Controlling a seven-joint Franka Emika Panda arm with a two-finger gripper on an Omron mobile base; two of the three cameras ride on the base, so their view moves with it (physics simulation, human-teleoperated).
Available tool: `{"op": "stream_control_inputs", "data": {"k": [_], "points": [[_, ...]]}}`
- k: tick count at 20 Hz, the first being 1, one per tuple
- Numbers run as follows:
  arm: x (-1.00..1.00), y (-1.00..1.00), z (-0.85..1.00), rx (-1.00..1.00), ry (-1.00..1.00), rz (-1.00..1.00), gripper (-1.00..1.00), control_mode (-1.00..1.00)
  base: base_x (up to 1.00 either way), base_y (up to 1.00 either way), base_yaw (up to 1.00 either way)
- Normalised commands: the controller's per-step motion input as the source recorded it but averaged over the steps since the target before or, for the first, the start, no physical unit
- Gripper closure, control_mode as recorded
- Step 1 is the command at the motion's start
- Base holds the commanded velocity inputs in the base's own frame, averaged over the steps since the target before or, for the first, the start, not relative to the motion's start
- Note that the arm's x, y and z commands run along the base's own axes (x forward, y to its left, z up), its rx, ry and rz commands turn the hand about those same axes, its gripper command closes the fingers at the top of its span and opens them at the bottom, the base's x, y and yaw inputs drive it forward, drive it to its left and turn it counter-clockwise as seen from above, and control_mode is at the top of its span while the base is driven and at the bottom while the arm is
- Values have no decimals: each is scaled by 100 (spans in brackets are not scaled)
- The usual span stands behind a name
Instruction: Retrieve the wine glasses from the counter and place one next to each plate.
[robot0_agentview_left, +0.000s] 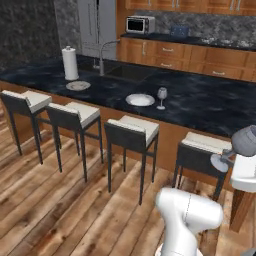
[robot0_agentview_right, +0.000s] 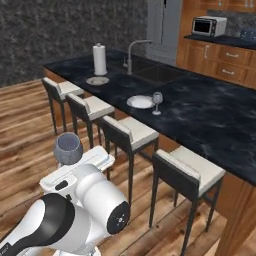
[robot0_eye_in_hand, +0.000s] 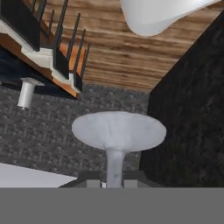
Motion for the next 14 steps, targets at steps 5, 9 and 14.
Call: {"op": "stream_control_inputs", "data": {"k": [5,9,14], "points": [[0,0,0,0,0,0,100,100,49,100,-30],[0,0,0,0,0,0,100,100,47,100,-29],[0,0,0,0,0,0,100,100,46,100,-28]]}}
